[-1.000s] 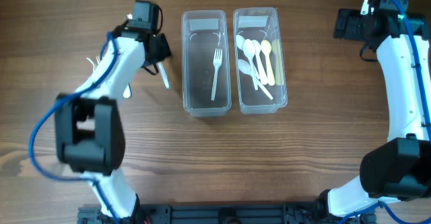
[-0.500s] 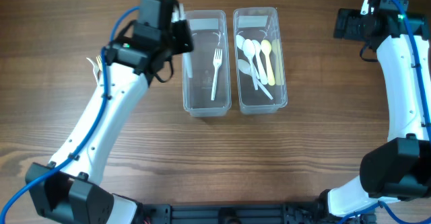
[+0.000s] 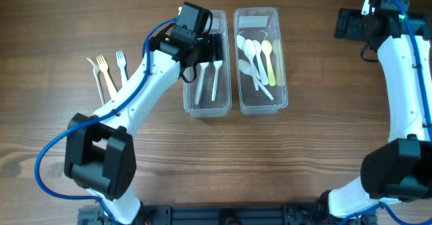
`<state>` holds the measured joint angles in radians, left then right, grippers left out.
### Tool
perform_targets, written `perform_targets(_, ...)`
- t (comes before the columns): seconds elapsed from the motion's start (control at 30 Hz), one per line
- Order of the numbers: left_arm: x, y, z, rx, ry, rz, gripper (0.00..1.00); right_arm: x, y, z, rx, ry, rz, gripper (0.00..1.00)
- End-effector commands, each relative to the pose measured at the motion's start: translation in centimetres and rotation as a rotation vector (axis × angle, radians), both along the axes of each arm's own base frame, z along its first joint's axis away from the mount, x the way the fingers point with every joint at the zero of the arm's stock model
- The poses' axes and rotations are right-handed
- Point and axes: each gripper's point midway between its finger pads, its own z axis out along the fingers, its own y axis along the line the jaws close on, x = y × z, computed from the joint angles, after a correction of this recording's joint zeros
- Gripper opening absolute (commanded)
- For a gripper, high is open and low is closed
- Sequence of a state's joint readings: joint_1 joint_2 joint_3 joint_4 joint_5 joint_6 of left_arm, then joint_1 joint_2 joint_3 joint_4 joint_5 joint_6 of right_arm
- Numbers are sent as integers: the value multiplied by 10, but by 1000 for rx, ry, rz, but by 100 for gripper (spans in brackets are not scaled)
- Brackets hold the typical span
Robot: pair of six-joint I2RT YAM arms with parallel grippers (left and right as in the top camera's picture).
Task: Pack container
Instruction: 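Place the white fork into the left container, then move the left gripper to the light-blue fork and grasp it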
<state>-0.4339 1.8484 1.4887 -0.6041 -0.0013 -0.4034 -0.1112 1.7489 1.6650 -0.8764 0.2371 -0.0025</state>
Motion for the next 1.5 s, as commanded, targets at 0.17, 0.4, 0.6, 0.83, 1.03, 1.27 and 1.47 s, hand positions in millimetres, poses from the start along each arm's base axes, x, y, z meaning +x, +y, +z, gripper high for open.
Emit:
perform_targets(0.17, 4, 49, 62, 29, -136, 121, 97, 1, -2, 7, -21, -12, 0, 100)
perform_targets(0.4, -11, 175, 45, 183, 11, 394, 100, 1, -2, 7, -21, -12, 0, 100)
perform_targets(0.6, -30, 239, 20, 166, 121, 529, 99, 1, -2, 7, -21, -12, 0, 100)
perform_targets(0.83, -45, 247, -31, 227, 166, 445, 95, 1, -2, 7, -21, -12, 0, 100)
perform_targets(1.03, -48, 248, -56, 259, 169, 409, 92, 1, -2, 7, -20, -12, -1, 100)
perform_targets(1.27, -45, 241, -108, 234, 269, 376, 90, 1, -2, 7, -21, -12, 0, 100)
perform_targets(1.47, -39, 240, -125, 232, 278, 373, 87, 1, -2, 7, -21, -12, 0, 100)
